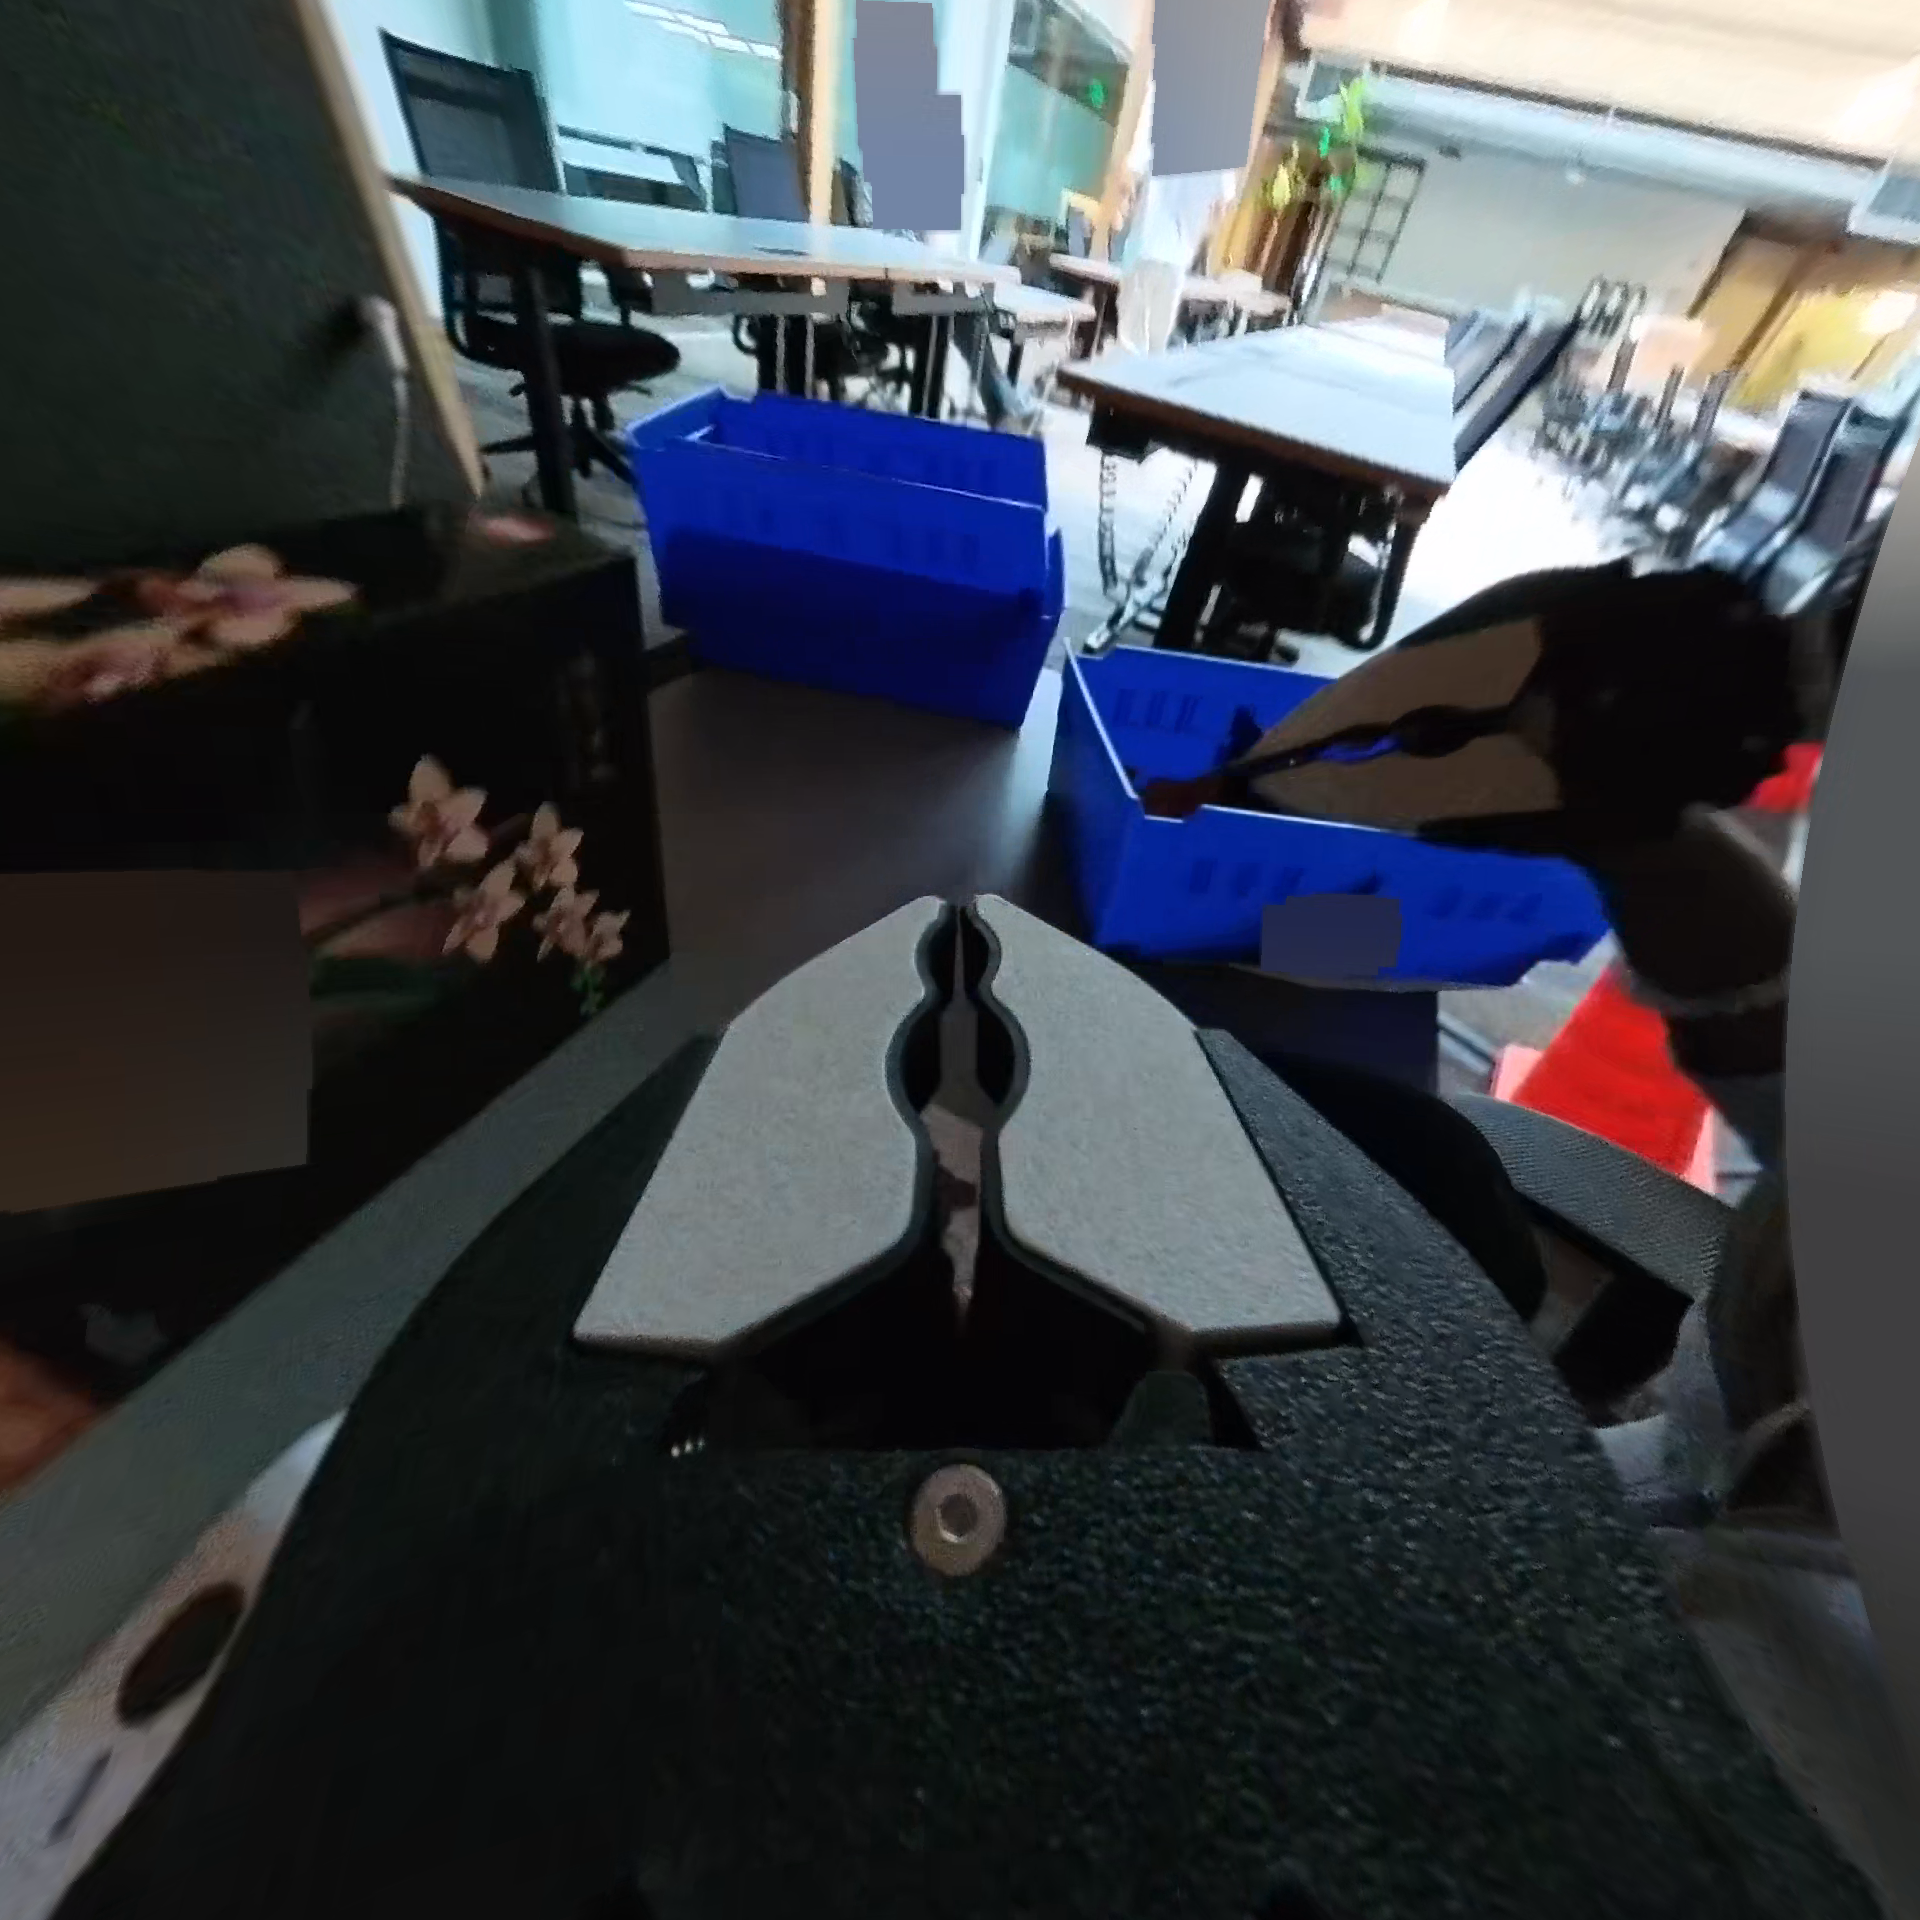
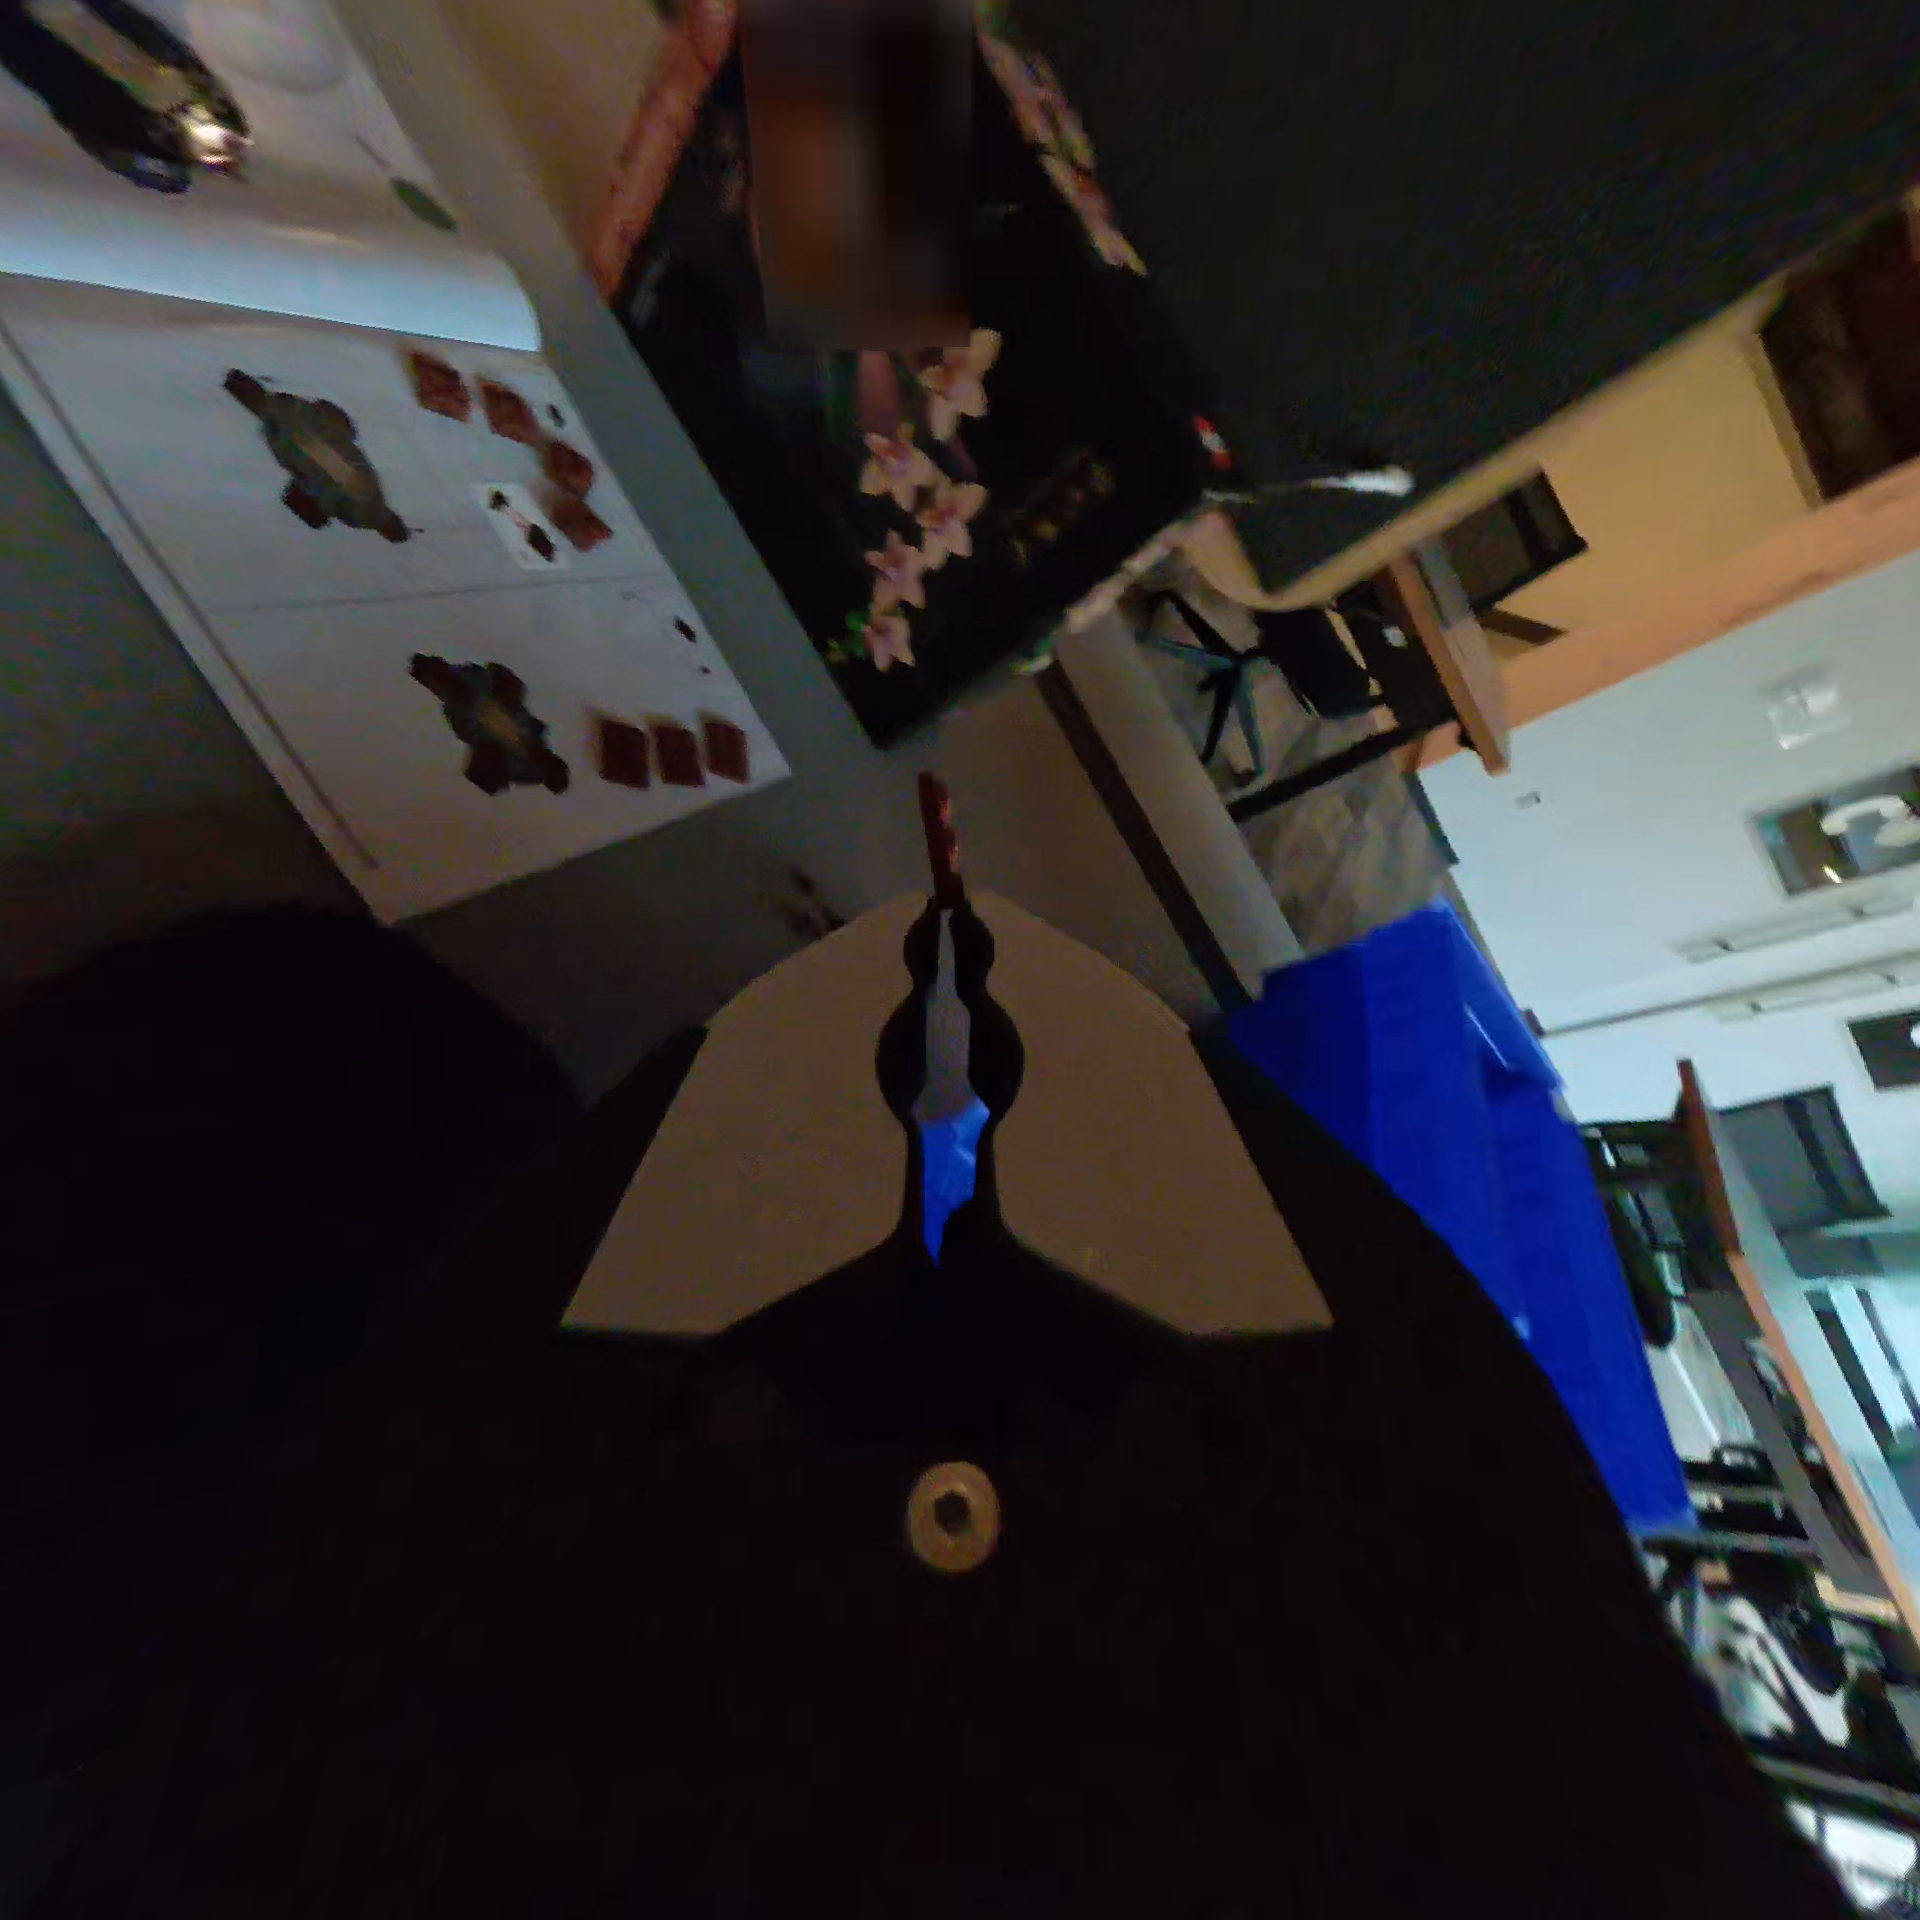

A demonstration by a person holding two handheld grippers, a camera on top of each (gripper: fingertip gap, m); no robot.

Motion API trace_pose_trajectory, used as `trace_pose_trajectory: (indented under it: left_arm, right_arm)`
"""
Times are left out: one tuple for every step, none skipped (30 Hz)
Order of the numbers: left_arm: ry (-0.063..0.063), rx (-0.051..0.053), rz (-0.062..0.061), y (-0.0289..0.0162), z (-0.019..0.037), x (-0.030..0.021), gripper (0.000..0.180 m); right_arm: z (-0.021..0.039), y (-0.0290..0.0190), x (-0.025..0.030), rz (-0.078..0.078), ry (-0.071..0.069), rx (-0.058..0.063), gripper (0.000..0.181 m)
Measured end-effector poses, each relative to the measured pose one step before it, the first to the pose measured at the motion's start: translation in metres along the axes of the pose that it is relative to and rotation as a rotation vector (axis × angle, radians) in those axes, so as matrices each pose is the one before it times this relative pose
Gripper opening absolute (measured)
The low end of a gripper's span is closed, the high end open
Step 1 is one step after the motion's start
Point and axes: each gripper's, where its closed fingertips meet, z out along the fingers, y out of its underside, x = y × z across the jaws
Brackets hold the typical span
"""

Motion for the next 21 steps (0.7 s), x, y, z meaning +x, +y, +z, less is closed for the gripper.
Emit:
trace_pose_trajectory:
  left_arm:
    - [-0.0041, 0.026, -0.0184, 0.00606, -0.01109, -0.00228, 0.0]
    - [-0.0076, 0.0203, -0.0163, 0.00671, -0.01028, -0.00216, 0.0]
    - [-0.0122, 0.0106, -0.0173, 0.00773, -0.00928, -0.0027, 0.001]
    - [-0.015, 0.0096, -0.0115, 0.00825, -0.00928, -0.00357, 0.001]
    - [-0.0161, 0.0147, -0.0064, 0.00539, -0.00727, -0.00314, 0.002]
    - [-0.0168, 0.0156, -0.0064, 0.00424, -0.00637, -0.00287, 0.002]
    - [-0.0106, 0.0099, -0.0021, 0.00444, -0.00587, -0.00183, 0.003]
    - [-0.0123, 0.0072, -0.0004, 0.00418, -0.00508, -0.00203, 0.003]
    - [-0.0155, 0.0052, -0.001, 0.00448, -0.00485, -0.00282, 0.003]
    - [-0.0181, 0.0021, -0.0044, 0.00643, -0.00571, -0.00474, 0.003]
    - [-0.0187, 0.0035, -0.0075, 0.00329, -0.00321, -0.00416, 0.003]
    - [-0.011, 0.0055, -0.0095, 0.00246, -0.00286, -0.00351, 0.004]
    - [-0.0026, 0.0057, -0.0122, 0.00141, -0.0023, -0.00266, 0.004]
    - [-0.0005, 0.0064, -0.0149, 0.00077, -0.00167, -0.00271, 0.004]
    - [0.0014, 0.0065, -0.014, 0.00015, -0.00072, -0.0024, 0.004]
    - [0.0022, 0.0038, -0.0119, 0.00035, -0.00047, -0.00264, 0.004]
    - [0.002, 0.0007, -0.0089, 0.00049, -0.00012, -0.00218, 0.004]
    - [0.0008, 0.0, -0.0071, 0.00042, 0.00014, -0.00188, 0.004]
    - [0.0039, 0.0006, -0.0045, 0.00031, 0.00058, -0.00071, 0.004]
    - [0.0049, 0.0, -0.0033, 0.00032, 0.00082, -0.00021, 0.004]
    - [0.0041, -0.0021, -0.0028, 0.0007, 0.00094, -0.00029, 0.005]
  right_arm:
    - [0.01492, -0.00356, -0.01109, -0.0232, -0.026, -0.0117, 0.001]
    - [0.01472, 0.0001, -0.01, -0.0309, -0.0199, -0.03, 0.002]
    - [0.01567, 0.00045, -0.01046, -0.041, -0.0179, -0.0325, 0.002]
    - [0.01449, 0.00097, -0.00963, -0.0398, -0.0156, -0.0345, 0.002]
    - [0.01443, -0.00081, -0.0104, -0.0319, -0.0248, -0.0281, 0.002]
    - [0.01211, -0.00243, -0.00839, -0.0297, -0.0222, -0.0172, 0.001]
    - [0.01182, -0.00507, -0.00549, -0.0355, -0.0073, -0.002, 0.001]
    - [0.01077, -0.00676, -0.00347, -0.0502, -0.0016, 0.008, 0.002]
    - [0.00869, -0.00648, -0.00183, -0.0793, -0.0007, 0.0081, 0.002]
    - [0.00968, -0.00398, 0.00155, -0.0973, 0.0248, -0.0068, 0.002]
    - [0.00989, -0.00134, 0.00197, -0.098, 0.0237, -0.0219, 0.002]
    - [0.00987, -0.00154, -0.00092, -0.0881, 0.0009, -0.0138, 0.002]
    - [0.00943, -0.00191, -0.00158, -0.0645, -0.0074, -0.007, 0.002]
    - [0.00864, -0.00253, -0.00299, -0.0468, -0.0208, 0.0011, 0.002]
    - [0.00804, -0.00262, -0.00342, -0.0342, -0.0244, 0.0054, 0.002]
    - [0.00765, -0.00131, -0.00259, -0.0272, -0.0151, -0.0036, 0.002]
    - [0.0059, -0.00022, -0.00124, -0.0295, -0.0097, -0.0089, 0.002]
    - [0.00456, -0.00087, -0.001, -0.0244, -0.0074, -0.0036, 0.002]
    - [0.00286, -0.00235, -0.00039, -0.0114, -0.0066, 0.0066, 0.002]
    - [0.00172, -0.00256, -0.00097, 0.0004, -0.0129, 0.0104, 0.002]
    - [0.00106, -0.00157, -0.00132, 0.0015, -0.0144, 0.0044, 0.002]
